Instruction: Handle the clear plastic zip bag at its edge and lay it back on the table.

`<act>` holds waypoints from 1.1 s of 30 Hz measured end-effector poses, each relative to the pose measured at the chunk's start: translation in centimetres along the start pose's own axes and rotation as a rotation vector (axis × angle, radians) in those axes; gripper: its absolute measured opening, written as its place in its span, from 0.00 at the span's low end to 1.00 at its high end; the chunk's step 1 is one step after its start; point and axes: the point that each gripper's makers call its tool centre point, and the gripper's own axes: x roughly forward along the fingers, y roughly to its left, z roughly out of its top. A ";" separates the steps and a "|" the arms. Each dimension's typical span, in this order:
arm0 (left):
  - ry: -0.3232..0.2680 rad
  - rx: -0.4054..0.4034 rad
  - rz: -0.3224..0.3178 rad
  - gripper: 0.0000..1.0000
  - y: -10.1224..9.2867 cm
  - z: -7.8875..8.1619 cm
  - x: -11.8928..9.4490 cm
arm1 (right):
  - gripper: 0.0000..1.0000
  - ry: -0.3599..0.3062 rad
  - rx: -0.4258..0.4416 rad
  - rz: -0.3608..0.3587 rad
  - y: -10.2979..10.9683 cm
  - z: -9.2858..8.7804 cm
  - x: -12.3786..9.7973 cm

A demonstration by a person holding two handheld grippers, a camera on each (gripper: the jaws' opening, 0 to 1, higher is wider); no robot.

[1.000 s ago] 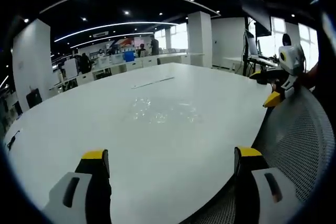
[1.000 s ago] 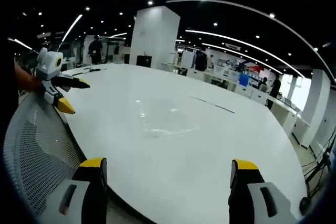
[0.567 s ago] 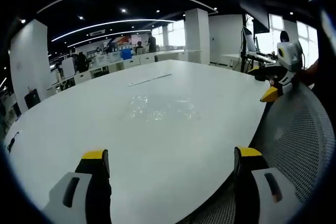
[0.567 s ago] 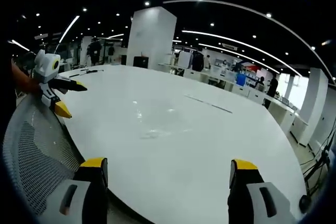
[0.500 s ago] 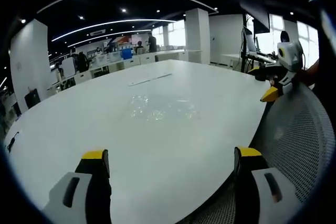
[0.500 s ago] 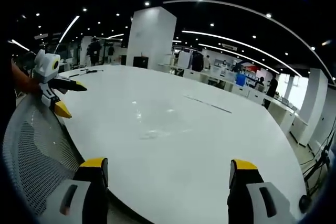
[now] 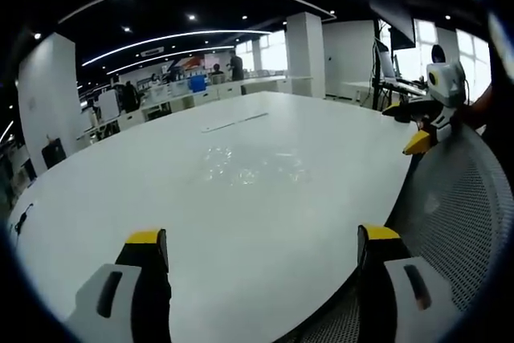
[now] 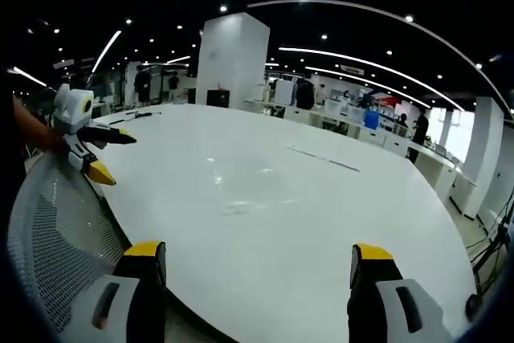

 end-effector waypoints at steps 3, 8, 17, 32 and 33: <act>0.007 0.005 -0.008 0.98 0.0 -0.3 0.1 | 0.95 0.007 -0.008 -0.006 -0.1 -0.1 0.0; 0.010 0.017 -0.005 0.99 0.0 -0.4 0.1 | 0.95 0.026 -0.025 0.001 0.0 -0.4 -0.1; 0.046 0.008 -0.006 0.99 0.0 -1.1 0.3 | 0.95 0.047 -0.042 -0.003 -0.1 -0.7 -0.1; 0.101 0.047 0.005 0.99 -0.1 -0.8 0.4 | 0.94 0.053 -0.044 -0.004 -0.2 -0.8 -0.1; 0.098 0.053 0.011 0.99 0.1 -0.3 0.5 | 0.94 0.054 -0.044 -0.006 -0.2 -0.8 -0.1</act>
